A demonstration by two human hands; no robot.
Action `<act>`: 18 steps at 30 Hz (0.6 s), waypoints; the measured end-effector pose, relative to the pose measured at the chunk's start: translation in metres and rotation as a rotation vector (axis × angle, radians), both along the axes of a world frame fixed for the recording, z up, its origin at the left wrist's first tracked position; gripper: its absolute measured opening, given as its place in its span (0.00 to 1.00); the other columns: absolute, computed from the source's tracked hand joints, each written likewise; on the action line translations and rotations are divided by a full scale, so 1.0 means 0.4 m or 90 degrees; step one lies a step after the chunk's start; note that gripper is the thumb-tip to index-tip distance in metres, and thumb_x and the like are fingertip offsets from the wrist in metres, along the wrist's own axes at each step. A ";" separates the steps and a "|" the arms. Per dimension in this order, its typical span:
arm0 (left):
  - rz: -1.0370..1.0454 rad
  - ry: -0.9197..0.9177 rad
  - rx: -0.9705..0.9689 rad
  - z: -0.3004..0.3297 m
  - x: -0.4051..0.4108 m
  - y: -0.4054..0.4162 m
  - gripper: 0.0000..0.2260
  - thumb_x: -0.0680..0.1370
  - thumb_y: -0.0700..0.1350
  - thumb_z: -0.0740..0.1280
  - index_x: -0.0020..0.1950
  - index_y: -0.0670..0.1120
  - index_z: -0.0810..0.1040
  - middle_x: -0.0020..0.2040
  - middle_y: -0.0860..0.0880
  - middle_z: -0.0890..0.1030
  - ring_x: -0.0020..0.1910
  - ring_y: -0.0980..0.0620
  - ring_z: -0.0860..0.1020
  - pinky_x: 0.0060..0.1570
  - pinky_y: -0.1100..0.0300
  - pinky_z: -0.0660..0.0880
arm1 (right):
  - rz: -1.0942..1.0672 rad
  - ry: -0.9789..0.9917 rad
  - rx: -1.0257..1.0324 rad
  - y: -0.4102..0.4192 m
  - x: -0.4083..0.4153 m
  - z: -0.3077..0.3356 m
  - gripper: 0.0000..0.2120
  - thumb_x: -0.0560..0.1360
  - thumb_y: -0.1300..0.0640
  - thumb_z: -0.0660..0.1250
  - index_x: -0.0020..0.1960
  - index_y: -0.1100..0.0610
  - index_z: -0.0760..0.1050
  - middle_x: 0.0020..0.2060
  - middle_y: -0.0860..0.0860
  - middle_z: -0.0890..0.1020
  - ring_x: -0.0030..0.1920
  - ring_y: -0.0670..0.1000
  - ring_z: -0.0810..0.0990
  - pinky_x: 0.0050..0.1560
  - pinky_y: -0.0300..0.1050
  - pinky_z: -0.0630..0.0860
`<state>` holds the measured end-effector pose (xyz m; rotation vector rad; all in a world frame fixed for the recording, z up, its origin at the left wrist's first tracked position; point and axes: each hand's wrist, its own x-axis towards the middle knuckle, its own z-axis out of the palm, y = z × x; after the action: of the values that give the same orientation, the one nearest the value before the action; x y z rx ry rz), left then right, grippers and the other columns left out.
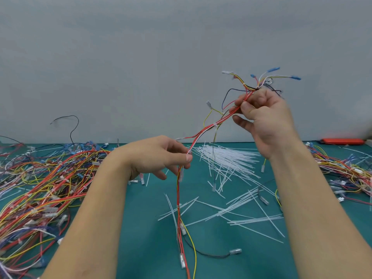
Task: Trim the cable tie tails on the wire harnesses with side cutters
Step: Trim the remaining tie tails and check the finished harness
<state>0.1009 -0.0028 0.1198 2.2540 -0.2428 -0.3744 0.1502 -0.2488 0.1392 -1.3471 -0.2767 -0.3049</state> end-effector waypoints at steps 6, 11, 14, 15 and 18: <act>0.232 -0.285 0.066 0.011 0.021 -0.079 0.19 0.77 0.54 0.75 0.64 0.49 0.78 0.58 0.50 0.83 0.55 0.50 0.82 0.60 0.51 0.78 | -0.040 -0.198 -0.212 0.037 -0.014 0.011 0.22 0.73 0.79 0.59 0.36 0.53 0.61 0.38 0.54 0.82 0.40 0.54 0.82 0.37 0.40 0.76; 0.166 -0.397 -0.033 -0.013 0.032 -0.160 0.07 0.78 0.51 0.73 0.53 0.52 0.84 0.44 0.57 0.85 0.42 0.58 0.83 0.44 0.57 0.78 | -0.007 -0.283 -0.323 0.089 -0.026 0.004 0.20 0.72 0.77 0.63 0.38 0.53 0.64 0.38 0.53 0.82 0.44 0.61 0.83 0.43 0.56 0.80; 0.169 -0.375 -0.129 -0.039 0.038 -0.167 0.02 0.78 0.48 0.73 0.47 0.50 0.83 0.39 0.53 0.85 0.35 0.56 0.83 0.35 0.60 0.73 | 0.030 -0.268 -0.344 0.107 -0.032 -0.005 0.17 0.74 0.77 0.64 0.41 0.56 0.67 0.38 0.48 0.82 0.48 0.51 0.86 0.43 0.44 0.81; 0.172 -0.371 -0.165 -0.043 0.040 -0.167 0.02 0.78 0.46 0.72 0.46 0.50 0.83 0.38 0.52 0.84 0.34 0.55 0.84 0.32 0.61 0.72 | 0.037 -0.259 -0.345 0.111 -0.034 -0.008 0.15 0.74 0.76 0.65 0.43 0.57 0.68 0.39 0.49 0.84 0.49 0.48 0.87 0.44 0.42 0.82; 0.180 -0.348 -0.252 -0.040 0.044 -0.163 0.03 0.79 0.44 0.69 0.48 0.50 0.83 0.38 0.48 0.86 0.36 0.53 0.86 0.31 0.56 0.77 | 0.046 -0.226 -0.327 0.118 -0.038 -0.011 0.16 0.75 0.75 0.68 0.45 0.55 0.69 0.42 0.53 0.88 0.48 0.42 0.87 0.43 0.37 0.80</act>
<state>0.1186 -0.0681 0.1038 1.9154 -0.2469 0.4155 0.1351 -0.2014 0.1349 -1.7806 -0.7361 -0.4314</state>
